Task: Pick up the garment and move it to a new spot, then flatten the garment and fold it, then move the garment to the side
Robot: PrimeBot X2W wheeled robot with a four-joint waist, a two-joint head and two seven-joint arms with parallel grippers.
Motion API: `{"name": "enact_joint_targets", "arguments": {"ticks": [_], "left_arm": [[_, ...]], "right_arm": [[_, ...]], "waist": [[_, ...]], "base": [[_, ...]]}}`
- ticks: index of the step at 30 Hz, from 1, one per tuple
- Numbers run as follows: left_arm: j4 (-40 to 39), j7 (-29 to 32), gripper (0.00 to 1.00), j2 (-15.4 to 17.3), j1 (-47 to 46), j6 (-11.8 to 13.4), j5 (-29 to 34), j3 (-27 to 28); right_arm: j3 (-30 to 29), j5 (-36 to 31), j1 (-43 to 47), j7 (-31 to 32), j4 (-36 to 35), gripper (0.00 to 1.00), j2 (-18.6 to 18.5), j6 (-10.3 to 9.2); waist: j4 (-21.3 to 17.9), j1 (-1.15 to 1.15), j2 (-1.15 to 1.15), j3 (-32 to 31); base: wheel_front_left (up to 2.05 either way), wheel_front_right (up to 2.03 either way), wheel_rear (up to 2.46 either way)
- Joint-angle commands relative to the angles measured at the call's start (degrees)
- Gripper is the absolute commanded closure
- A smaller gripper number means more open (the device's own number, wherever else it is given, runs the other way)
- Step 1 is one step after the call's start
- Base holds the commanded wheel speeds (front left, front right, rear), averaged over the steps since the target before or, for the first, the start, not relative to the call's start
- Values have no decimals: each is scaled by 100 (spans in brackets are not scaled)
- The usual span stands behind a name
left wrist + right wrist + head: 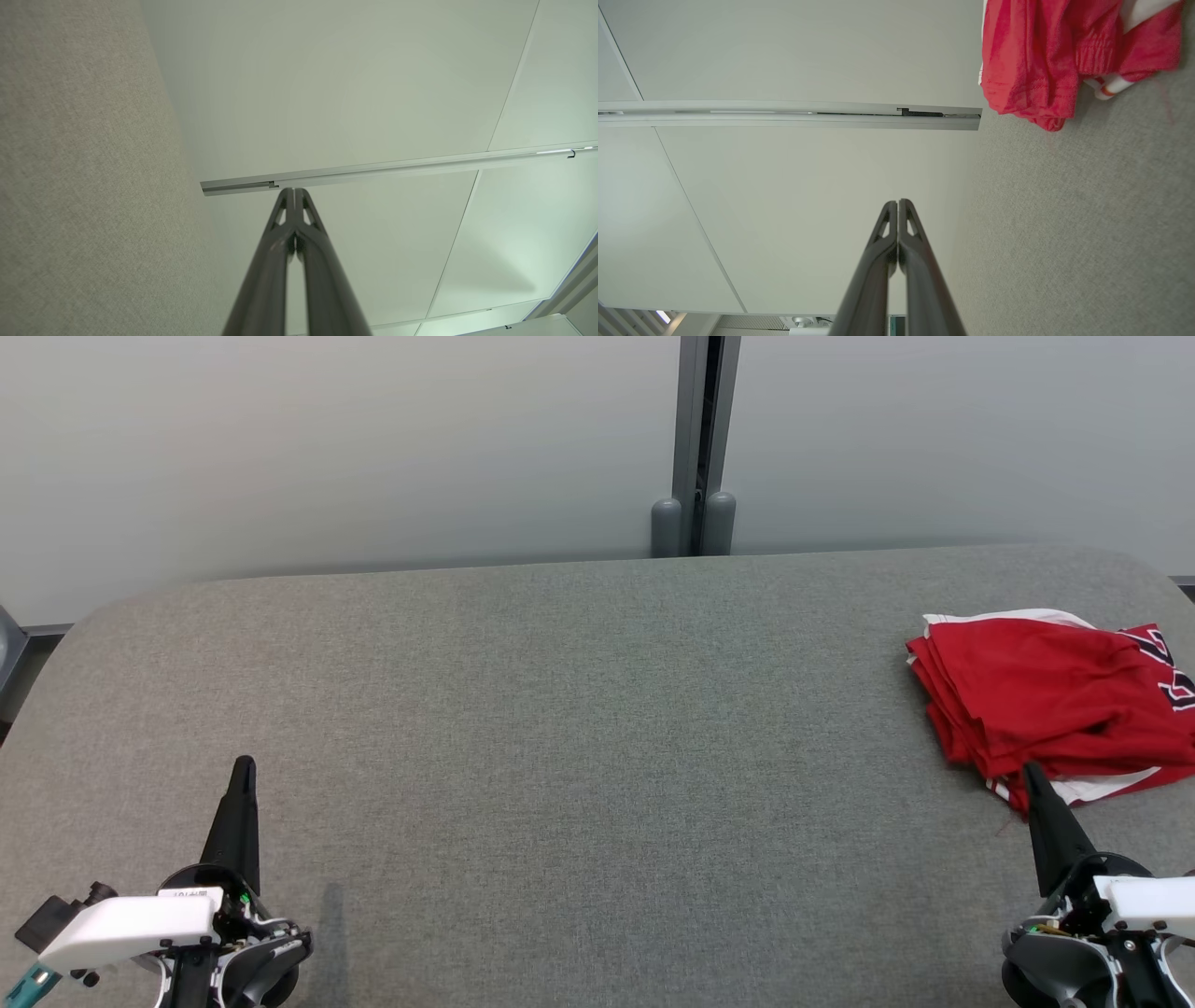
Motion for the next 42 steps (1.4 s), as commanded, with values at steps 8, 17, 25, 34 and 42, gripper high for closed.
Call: {"name": "enact_joint_targets", "arguments": {"ticks": [8,17,25,34,42], "left_arm": [[-18,21,100,31,-50,-18,-7,23],[-18,20,100,31,-50,-18,-7,23],[-19,20,100,31,-50,-18,-7,22],[-19,20,100,31,-49,-18,-7,22],[-19,20,100,31,-49,-18,-7,22]], "right_arm": [[-8,12,-50,21,-17,100,-22,2],[-7,13,-50,20,-16,100,-22,2],[-6,13,-50,20,-16,100,-22,2],[-6,14,-50,20,-16,100,-22,2],[-6,14,-50,19,-16,100,-22,2]], "waist": [[0,0,0,0],[0,0,0,0],[0,0,0,0],[0,0,0,0],[0,0,0,0]], "base": [[0,0,0],[0,0,0],[0,0,0],[0,0,0],[0,0,0]]}}
